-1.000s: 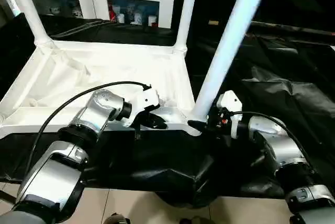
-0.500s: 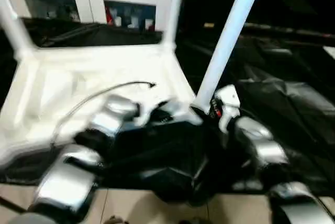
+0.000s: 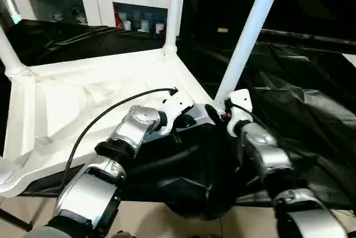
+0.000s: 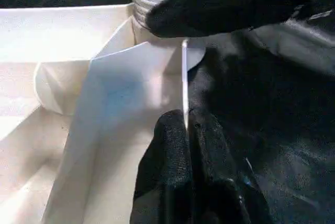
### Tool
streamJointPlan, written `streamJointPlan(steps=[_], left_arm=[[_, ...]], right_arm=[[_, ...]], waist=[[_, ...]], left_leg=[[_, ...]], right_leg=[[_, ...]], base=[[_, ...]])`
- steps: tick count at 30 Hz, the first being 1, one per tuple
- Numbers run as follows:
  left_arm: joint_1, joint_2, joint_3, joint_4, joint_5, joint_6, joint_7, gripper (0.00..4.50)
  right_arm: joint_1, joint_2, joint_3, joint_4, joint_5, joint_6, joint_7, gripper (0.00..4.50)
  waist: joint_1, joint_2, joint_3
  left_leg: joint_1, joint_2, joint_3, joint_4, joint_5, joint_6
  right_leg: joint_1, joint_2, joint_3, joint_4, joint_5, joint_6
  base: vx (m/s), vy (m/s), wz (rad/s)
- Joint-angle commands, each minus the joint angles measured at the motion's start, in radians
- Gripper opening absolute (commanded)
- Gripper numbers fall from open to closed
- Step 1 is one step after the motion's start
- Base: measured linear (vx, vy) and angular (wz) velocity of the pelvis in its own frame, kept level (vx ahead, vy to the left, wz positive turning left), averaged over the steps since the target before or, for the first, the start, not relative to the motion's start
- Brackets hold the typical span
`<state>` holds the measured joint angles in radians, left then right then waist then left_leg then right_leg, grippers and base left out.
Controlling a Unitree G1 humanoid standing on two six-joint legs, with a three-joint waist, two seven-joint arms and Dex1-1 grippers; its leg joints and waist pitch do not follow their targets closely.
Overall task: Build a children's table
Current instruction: Rotate leg to tighten
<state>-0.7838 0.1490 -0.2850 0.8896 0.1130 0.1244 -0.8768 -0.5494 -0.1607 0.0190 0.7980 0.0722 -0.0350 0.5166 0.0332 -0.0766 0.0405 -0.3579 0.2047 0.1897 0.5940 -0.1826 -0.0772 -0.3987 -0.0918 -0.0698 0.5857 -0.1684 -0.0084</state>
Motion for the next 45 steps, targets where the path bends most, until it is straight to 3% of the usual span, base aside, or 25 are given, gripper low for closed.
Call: streamJointPlan(steps=[1, 3, 4, 5, 6, 7, 9, 14, 21, 26, 27, 29, 33, 35, 36, 37, 39, 40, 42, 45], left_arm=[[0.036, 0.001, -0.052, 0.007, 0.023, 0.007, -0.068, 0.0], [0.042, 0.02, -0.061, -0.001, 0.029, 0.007, -0.099, 0.0], [0.048, 0.052, -0.071, -0.014, 0.032, 0.005, -0.155, 0.0], [0.055, 0.086, -0.082, -0.031, 0.029, -0.003, -0.226, 0.0], [0.055, 0.086, -0.082, -0.031, 0.029, -0.003, -0.226, 0.0], [0.066, 0.119, -0.092, -0.057, 0.014, -0.026, -0.314, 0.0], [0.073, 0.136, -0.093, -0.074, -0.002, -0.038, -0.364, 0.0], [0.082, 0.156, -0.083, -0.109, -0.031, -0.032, -0.418, 0.0], [0.093, 0.172, -0.072, -0.132, -0.036, -0.023, -0.431, 0.0], [0.1, 0.168, -0.065, -0.139, -0.035, -0.016, -0.414, 0.0], [0.101, 0.167, -0.063, -0.139, -0.035, -0.015, -0.407, 0.0], [0.099, 0.15, -0.042, -0.124, -0.028, -0.015, -0.328, 0.0], [0.088, 0.111, -0.012, -0.085, -0.02, -0.008, -0.202, 0.0], [0.078, 0.067, 0.007, -0.053, -0.017, 0.007, -0.103, 0.0], [0.078, 0.067, 0.007, -0.053, -0.017, 0.007, -0.103, 0.0], [0.054, -0.011, 0.02, -0.015, -0.014, 0.028, 0.014, 0.0], [0.05, -0.028, 0.021, -0.009, -0.014, 0.03, 0.034, 0.0], [0.044, -0.048, 0.019, -0.004, -0.013, 0.032, 0.051, 0.0], [0.035, -0.091, 0.012, 0.004, -0.011, 0.031, 0.076, 0.0], [0.029, -0.136, -0.009, 0.007, 0.002, 0.016, 0.077, 0.0]], right_arm=[[0.013, -0.011, 0.078, -0.034, 0.007, -0.011, 0.148, 3.66], [0.023, -0.041, 0.089, -0.053, 0.013, -0.014, 0.21, 3.66], [0.037, -0.099, 0.104, -0.086, 0.023, -0.015, 0.315, 3.66], [0.047, -0.151, 0.112, -0.114, 0.038, -0.007, 0.413, 3.66], [0.047, -0.151, 0.112, -0.114, 0.038, -0.007, 0.413, 3.66], [0.048, -0.186, 0.111, -0.132, 0.053, 0.003, 0.482, 3.66], [0.047, -0.201, 0.11, -0.139, 0.061, 0.01, 0.521, 3.66], [0.041, -0.214, 0.108, -0.146, 0.071, 0.029, 0.581, 3.66], [0.048, -0.214, 0.114, -0.154, 0.093, 0.068, 0.629, 3.24], [0.054, -0.206, 0.114, -0.153, 0.088, 0.073, 0.632, 2.95], [0.055, -0.204, 0.114, -0.153, 0.087, 0.074, 0.629, 2.84], [0.066, -0.172, 0.096, -0.149, 0.092, 0.095, 0.556, 2.74], [0.067, -0.114, 0.056, -0.114, 0.084, 0.108, 0.385, 2.69], [0.069, -0.054, 0.028, -0.081, 0.068, 0.121, 0.22, 2.68], [0.069, -0.054, 0.028, -0.081, 0.068, 0.121, 0.22, 2.68], [0.046, 0.036, -0.009, -0.028, 0.045, 0.128, -0.023, 2.67], [0.039, 0.056, -0.018, -0.018, 0.041, 0.13, -0.072, 2.67], [0.029, 0.078, -0.024, -0.004, 0.038, 0.133, -0.117, 2.67], [0.004, 0.124, -0.043, 0.024, 0.041, 0.137, -0.201, 2.67], [-0.014, 0.156, -0.003, 0.03, -0.009, 0.088, -0.234, 2.67]], waist=[[0.002, -0.002, -0.049], [0.004, -0.002, -0.052], [0.004, -0.003, -0.052], [0.009, -0.008, -0.055], [0.009, -0.008, -0.055], [0.01, -0.006, -0.055], [0.009, -0.005, -0.059], [0.014, -0.004, -0.06], [0.016, -0.009, -0.055], [0.017, -0.018, -0.055], [0.017, -0.015, -0.054], [0.017, -0.022, -0.052], [0.01, -0.021, -0.045], [0.002, -0.015, -0.042], [-0.002, -0.019, -0.041], [-0.008, -0.012, -0.041], [-0.013, -0.016, -0.041], [-0.013, -0.008, -0.041], [-0.018, -0.007, -0.041], [-0.015, -0.002, -0.043]], left_leg=[[0.003, 0.027, -0.017, -0.085, -0.342, 0.038], [0.001, 0.028, -0.013, -0.082, -0.306, 0.05], [0.001, 0.028, -0.012, -0.081, -0.298, 0.051], [-0.005, 0.028, -0.012, -0.077, -0.261, 0.07], [-0.005, 0.028, -0.012, -0.077, -0.261, 0.07], [-0.002, 0.029, -0.008, -0.076, -0.247, 0.082], [-0.004, 0.031, -0.007, -0.074, -0.19, 0.093], [0.005, 0.034, -0.002, -0.071, -0.147, 0.108], [0.008, 0.035, -0.002, -0.075, -0.212, 0.062], [0.007, 0.035, -0.001, -0.074, -0.19, 0.066], [0.008, 0.035, -0.001, -0.074, -0.191, 0.065], [0.007, 0.035, -0.001, -0.075, -0.195, 0.064], [0.015, 0.034, -0.008, -0.083, -0.303, 0.01], [0.017, 0.033, -0.011, -0.086, -0.34, -0.009], [0.018, 0.032, -0.015, -0.087, -0.365, -0.015], [0.019, 0.031, -0.017, -0.088, -0.377, -0.023], [0.022, 0.027, -0.021, -0.086, -0.408, -0.029], [0.023, 0.026, -0.022, -0.086, -0.41, -0.028], [0.024, 0.025, -0.021, -0.087, -0.426, -0.019], [0.024, 0.026, -0.02, -0.09, -0.42, -0.007]], right_leg=[[0.03, -0.056, 0.036, -0.083, -0.415, -0.139], [0.033, -0.055, 0.038, -0.078, -0.372, -0.155], [0.031, -0.055, 0.04, -0.076, -0.36, -0.161], [0.042, -0.053, 0.04, -0.065, -0.298, -0.177], [0.042, -0.053, 0.04, -0.065, -0.298, -0.177], [0.038, -0.053, 0.041, -0.063, -0.273, -0.191], [0.043, -0.052, 0.041, -0.05, -0.188, -0.222], [0.041, -0.049, 0.041, -0.037, -0.092, -0.279], [0.038, -0.054, 0.044, -0.048, -0.205, -0.244], [0.037, -0.054, 0.045, -0.047, -0.208, -0.233], [0.036, -0.054, 0.045, -0.048, -0.213, -0.233], [0.035, -0.055, 0.045, -0.05, -0.235, -0.225], [0.025, -0.057, 0.043, -0.072, -0.43, -0.158], [0.017, -0.057, 0.043, -0.082, -0.487, -0.136], [0.017, -0.057, 0.039, -0.087, -0.533, -0.116], [0.013, -0.057, 0.04, -0.091, -0.549, -0.106], [0.01, -0.056, 0.033, -0.098, -0.606, -0.086], [0.009, -0.058, 0.034, -0.099, -0.614, -0.081], [0.006, -0.055, 0.031, -0.108, -0.615, -0.069], [0.008, -0.055, 0.031, -0.111, -0.588, -0.065]], base=[[0.0, 0.0, 0.0], [0.0, 0.0, 0.0], [0.0, 0.0, 0.0], [0.05, -0.021, 0.0], [0.05, -0.021, 0.0], [0.0, 0.0, 0.0], [0.0, 0.0, 0.0], [0.0, 0.0, 0.0], [0.0, 0.0, 0.0], [0.0, 0.0, 0.0], [0.0, 0.0, 0.0], [0.0, 0.0, 0.0], [0.0, 0.0, 0.0], [0.0, 0.0, 0.0], [0.0, 0.0, 0.0], [0.0, 0.0, 0.0], [0.0, 0.0, 0.0], [0.0, 0.0, 0.0], [0.0, 0.0, 0.0], [0.0, 0.0, 0.0]])
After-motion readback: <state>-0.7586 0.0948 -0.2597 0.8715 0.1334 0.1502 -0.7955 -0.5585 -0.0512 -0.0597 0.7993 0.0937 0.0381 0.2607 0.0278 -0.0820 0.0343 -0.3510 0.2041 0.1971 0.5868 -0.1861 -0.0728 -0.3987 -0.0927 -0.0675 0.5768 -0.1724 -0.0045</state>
